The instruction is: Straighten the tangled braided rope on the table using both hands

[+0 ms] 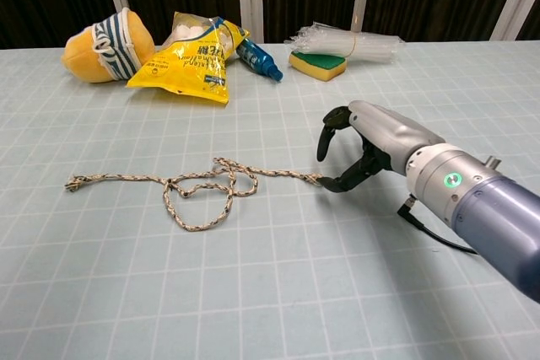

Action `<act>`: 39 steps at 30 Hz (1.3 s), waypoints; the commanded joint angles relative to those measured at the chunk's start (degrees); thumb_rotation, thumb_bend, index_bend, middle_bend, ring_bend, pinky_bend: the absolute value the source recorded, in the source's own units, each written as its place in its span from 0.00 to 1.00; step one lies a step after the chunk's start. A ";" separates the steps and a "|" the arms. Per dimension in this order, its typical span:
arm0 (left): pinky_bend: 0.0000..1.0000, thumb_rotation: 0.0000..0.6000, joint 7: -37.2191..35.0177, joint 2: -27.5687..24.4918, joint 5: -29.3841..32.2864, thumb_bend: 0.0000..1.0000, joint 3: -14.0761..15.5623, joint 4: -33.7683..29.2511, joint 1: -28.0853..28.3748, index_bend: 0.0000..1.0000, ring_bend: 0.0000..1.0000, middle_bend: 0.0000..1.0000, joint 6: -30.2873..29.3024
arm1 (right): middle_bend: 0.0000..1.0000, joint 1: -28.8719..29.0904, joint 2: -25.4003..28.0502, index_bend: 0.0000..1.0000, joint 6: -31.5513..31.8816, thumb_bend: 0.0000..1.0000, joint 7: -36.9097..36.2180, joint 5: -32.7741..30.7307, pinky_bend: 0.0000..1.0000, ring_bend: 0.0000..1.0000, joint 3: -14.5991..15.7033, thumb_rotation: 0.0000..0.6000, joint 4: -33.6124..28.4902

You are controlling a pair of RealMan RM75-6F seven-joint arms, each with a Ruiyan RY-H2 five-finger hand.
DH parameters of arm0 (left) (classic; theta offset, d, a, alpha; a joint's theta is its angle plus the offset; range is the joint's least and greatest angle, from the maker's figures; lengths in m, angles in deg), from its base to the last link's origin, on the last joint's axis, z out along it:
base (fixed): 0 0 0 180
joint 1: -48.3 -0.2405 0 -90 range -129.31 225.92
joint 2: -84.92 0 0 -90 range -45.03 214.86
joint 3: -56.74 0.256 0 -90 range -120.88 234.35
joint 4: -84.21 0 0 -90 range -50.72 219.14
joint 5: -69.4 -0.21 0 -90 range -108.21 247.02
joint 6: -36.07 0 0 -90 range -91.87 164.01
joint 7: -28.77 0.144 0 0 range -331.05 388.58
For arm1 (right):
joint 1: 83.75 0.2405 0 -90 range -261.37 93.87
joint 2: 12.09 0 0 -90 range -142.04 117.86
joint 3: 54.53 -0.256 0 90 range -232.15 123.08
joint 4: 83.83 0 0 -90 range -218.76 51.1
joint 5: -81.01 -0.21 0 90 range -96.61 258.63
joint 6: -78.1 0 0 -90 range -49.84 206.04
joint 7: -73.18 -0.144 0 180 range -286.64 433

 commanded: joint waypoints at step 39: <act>0.00 1.00 -1.54 -0.18 0.57 0.05 -0.13 -0.65 0.59 0.00 0.00 0.00 0.70 | 0.20 2.24 -5.14 0.59 -0.22 0.44 0.66 -2.47 0.00 0.00 -0.31 1.00 6.23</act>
